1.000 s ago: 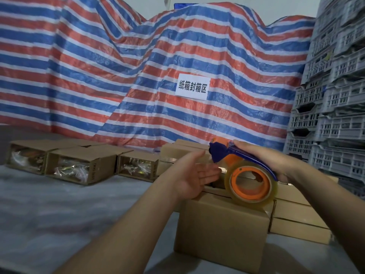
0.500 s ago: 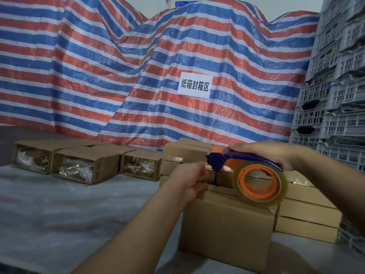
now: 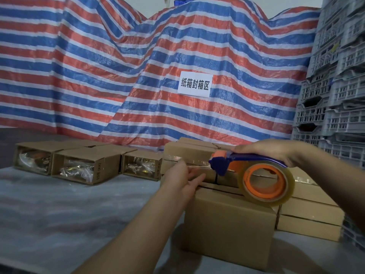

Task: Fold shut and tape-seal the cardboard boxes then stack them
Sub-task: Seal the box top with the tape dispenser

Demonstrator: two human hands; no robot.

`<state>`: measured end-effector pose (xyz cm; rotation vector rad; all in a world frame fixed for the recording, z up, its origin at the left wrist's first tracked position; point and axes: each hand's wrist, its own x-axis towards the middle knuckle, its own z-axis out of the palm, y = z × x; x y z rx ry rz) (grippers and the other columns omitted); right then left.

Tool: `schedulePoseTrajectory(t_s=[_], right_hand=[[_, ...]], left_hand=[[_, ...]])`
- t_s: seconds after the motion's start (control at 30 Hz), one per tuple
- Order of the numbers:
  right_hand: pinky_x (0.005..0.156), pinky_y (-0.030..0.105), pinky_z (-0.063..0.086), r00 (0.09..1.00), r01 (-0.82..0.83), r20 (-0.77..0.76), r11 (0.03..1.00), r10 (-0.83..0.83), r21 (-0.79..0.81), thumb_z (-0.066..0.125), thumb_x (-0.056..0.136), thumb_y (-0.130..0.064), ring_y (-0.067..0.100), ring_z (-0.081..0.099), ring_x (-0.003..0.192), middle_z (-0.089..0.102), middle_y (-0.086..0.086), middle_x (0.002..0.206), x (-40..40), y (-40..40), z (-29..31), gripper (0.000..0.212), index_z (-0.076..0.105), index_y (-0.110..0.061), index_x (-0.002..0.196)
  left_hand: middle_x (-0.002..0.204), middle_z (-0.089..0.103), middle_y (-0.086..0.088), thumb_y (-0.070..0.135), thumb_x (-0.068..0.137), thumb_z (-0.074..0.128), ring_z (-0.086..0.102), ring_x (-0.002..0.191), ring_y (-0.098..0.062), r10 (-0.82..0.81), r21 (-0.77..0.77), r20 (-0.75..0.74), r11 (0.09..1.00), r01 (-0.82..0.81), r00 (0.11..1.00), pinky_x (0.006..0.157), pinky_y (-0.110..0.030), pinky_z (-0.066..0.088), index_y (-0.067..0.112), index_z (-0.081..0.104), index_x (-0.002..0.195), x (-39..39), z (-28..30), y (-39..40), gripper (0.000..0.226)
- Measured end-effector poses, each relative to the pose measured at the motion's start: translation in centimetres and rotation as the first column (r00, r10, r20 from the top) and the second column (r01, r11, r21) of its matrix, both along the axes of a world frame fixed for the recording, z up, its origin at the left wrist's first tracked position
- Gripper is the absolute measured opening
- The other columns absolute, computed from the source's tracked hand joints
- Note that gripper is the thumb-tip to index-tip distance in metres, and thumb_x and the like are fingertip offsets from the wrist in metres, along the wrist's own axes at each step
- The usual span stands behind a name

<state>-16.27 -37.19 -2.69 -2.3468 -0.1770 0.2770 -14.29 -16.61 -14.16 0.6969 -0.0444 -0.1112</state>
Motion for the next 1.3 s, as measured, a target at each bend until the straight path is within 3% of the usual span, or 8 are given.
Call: schedulePoseTrajectory(t_s=[0.07,0.17,0.23,0.47,0.73,0.97,1.17,1.3], right_hand=[[0.057,0.023,0.054,1.000,0.002,-0.011,0.999,-0.002,-0.044,0.066,0.075,-0.062,0.017,0.067,0.061,0.071,0.009,0.080,0.0,0.3,0.2,0.076,0.052,-0.009,0.127],[0.058,0.023,0.054,1.000,0.005,-0.015,0.991,-0.007,-0.133,0.062,0.083,-0.060,0.015,0.067,0.062,0.071,0.007,0.080,0.1,1.2,0.4,0.065,0.054,-0.010,0.123],[0.058,0.022,0.055,1.000,0.012,-0.016,0.984,-0.015,-0.178,0.060,0.086,-0.059,0.014,0.068,0.062,0.072,0.006,0.079,0.4,1.8,0.4,0.061,0.055,-0.009,0.120],[0.058,0.021,0.053,0.999,0.029,-0.021,0.954,-0.038,-0.297,0.056,0.092,-0.057,0.013,0.067,0.059,0.071,0.003,0.074,1.0,3.1,0.6,0.054,0.055,-0.009,0.117],[0.061,0.022,0.055,0.998,0.049,-0.017,0.926,-0.060,-0.374,0.062,0.078,-0.067,0.015,0.068,0.064,0.073,0.006,0.081,2.0,3.3,0.6,0.069,0.057,-0.011,0.118],[0.086,0.031,0.054,1.000,-0.021,-0.014,0.886,0.017,-0.463,0.059,0.070,-0.072,0.025,0.068,0.097,0.071,0.015,0.117,2.7,3.5,0.6,0.080,0.060,-0.020,0.130],[0.101,0.041,0.053,1.000,0.001,0.010,0.859,0.005,-0.512,0.057,0.078,-0.070,0.029,0.069,0.109,0.073,0.010,0.113,2.7,3.7,0.6,0.071,0.060,-0.021,0.129],[0.105,0.047,0.050,1.000,-0.003,0.022,0.844,0.017,-0.536,0.059,0.069,-0.073,0.031,0.068,0.112,0.072,0.011,0.117,2.4,3.9,0.6,0.081,0.060,-0.019,0.129]], left_hand=[[0.095,0.066,-0.011,0.010,0.100,0.050,0.066,0.089,-0.020,0.098,0.193,0.028,0.976,-0.101,0.995,0.074,-0.033,0.059,0.006,0.056,0.121,0.2,0.0,0.7,0.022],[0.078,0.057,-0.003,0.018,0.094,0.054,0.055,0.071,-0.017,0.260,0.604,0.164,0.736,-0.305,0.951,0.066,-0.030,0.047,0.011,0.061,0.086,0.6,-0.9,2.4,0.012],[0.074,0.053,-0.002,0.017,0.090,0.056,0.049,0.068,-0.017,0.252,0.679,0.221,0.654,-0.334,0.942,0.063,-0.031,0.040,0.014,0.057,0.075,0.7,-1.9,3.2,0.016],[0.088,0.063,0.004,0.038,0.087,0.072,0.054,0.081,-0.010,0.200,0.699,0.228,0.648,-0.303,0.953,0.076,-0.030,0.041,0.020,0.064,0.083,0.0,-3.4,4.2,0.021],[0.086,0.061,-0.004,0.029,0.089,0.070,0.052,0.075,-0.014,0.195,0.763,0.228,0.573,-0.299,0.954,0.058,-0.026,0.039,0.005,0.068,0.102,0.5,-3.8,4.2,0.027],[0.086,0.060,-0.003,0.035,0.093,0.063,0.051,0.073,-0.013,0.181,0.804,0.218,0.524,-0.282,0.959,0.059,-0.025,0.037,0.011,0.064,0.093,1.0,-5.4,3.5,0.024],[0.091,0.059,0.003,0.042,0.096,0.057,0.053,0.084,-0.011,0.109,0.819,0.144,0.545,-0.180,0.984,0.083,-0.033,0.043,0.022,0.056,0.087,1.0,-6.7,2.1,0.022],[0.099,0.061,0.005,0.053,0.094,0.054,0.054,0.096,-0.015,0.037,0.830,0.090,0.549,-0.096,0.995,0.086,-0.034,0.040,0.022,0.059,0.111,1.2,-6.9,2.5,0.036]])
